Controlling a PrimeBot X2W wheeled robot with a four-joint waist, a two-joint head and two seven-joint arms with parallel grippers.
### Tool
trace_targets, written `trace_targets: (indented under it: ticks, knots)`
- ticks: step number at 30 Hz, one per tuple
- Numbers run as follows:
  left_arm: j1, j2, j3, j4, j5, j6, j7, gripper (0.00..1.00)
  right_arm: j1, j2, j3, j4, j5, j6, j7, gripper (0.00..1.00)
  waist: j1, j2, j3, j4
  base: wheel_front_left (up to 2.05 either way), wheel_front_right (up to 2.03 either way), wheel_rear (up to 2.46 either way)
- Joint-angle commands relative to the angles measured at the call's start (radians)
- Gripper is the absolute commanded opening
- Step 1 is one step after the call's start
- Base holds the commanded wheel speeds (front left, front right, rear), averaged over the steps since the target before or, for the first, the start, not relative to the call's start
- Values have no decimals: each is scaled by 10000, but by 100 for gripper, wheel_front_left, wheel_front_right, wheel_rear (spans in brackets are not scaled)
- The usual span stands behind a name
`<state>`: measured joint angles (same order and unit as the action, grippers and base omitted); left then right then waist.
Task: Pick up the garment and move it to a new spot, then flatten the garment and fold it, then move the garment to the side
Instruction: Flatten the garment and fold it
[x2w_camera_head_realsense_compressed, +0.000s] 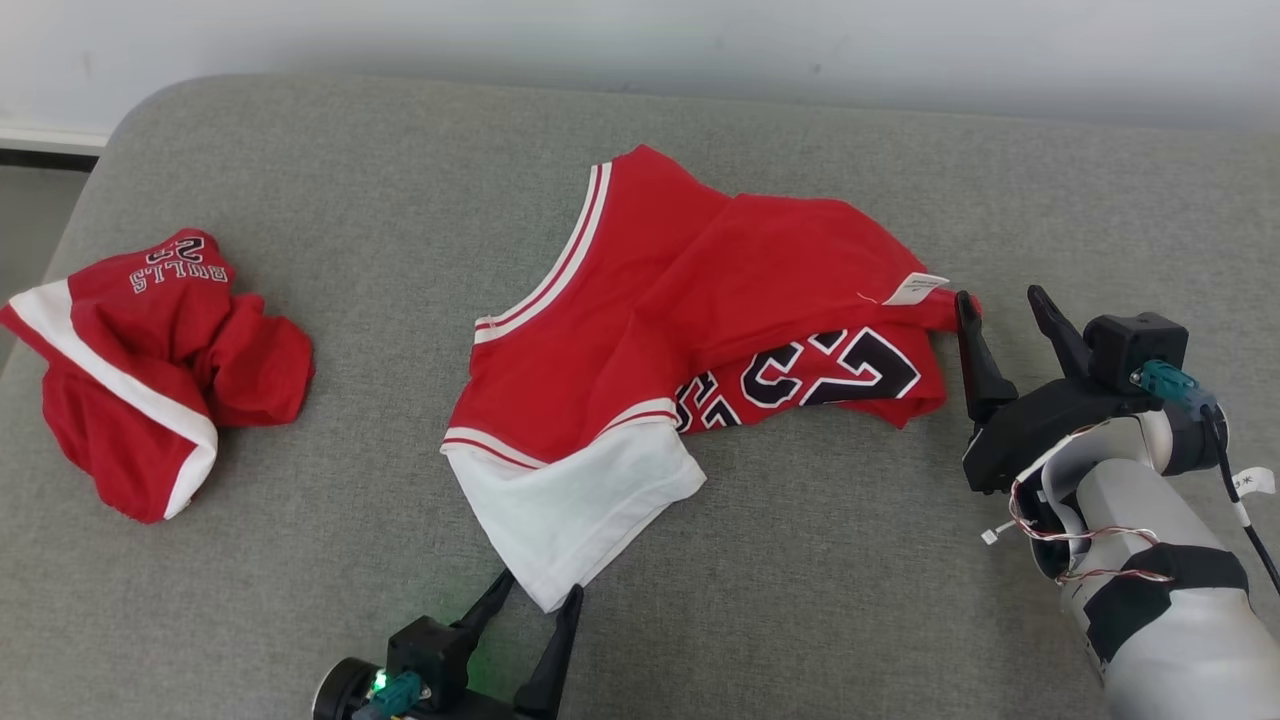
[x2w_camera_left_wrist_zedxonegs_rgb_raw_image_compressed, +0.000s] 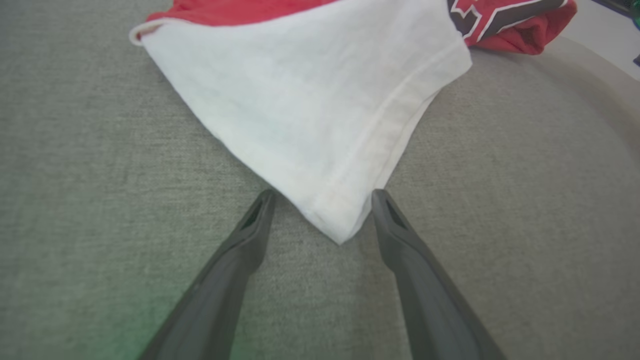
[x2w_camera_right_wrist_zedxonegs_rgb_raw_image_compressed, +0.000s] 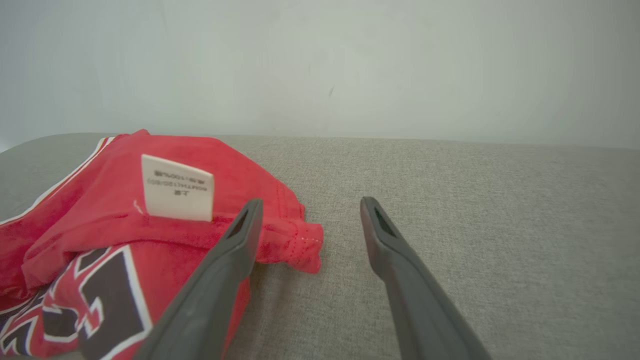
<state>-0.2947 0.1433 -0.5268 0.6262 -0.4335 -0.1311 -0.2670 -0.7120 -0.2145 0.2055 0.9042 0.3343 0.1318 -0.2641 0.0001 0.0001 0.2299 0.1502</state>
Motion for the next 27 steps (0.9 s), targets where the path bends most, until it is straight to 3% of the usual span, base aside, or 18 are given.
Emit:
trace_targets:
  ticks: [1,11,12,13,14,15,16,27]
  knots:
    - [-128,-40,-98,109,-97,19,47,100,-206,-32,100,262,148,-24,0,100,-1,-1,122,120,0,0,0]
    - [-369,-225,-566,-184,-221,16,47,100,-1026,-17,600,1962,1030,-24,304,100,-1,-1,383,534,0,0,0]
    - [-379,-249,-646,-236,-223,14,47,92,-1070,31,635,2047,1208,-24,392,100,-1,-1,389,567,0,0,0]
    - [-398,-264,-713,-318,-213,14,46,67,-1121,57,674,2102,1370,-24,454,47,-1,-1,393,591,0,0,0]
    - [-414,-268,-750,-388,-208,14,44,38,-1132,72,757,2175,1497,-24,575,10,-1,-1,399,614,0,0,0]
    - [-433,-269,-779,-459,-211,15,38,5,-1145,61,835,2235,1632,-24,667,0,-1,-1,407,633,0,0,0]
    - [-462,-271,-803,-563,-212,15,35,0,-1173,38,903,2269,1777,-24,740,0,-1,-1,417,650,0,0,0]
    - [-283,-45,104,-1774,136,18,14,0,-989,-320,1721,1638,2718,-24,207,0,-1,-1,-17,449,0,0,0]
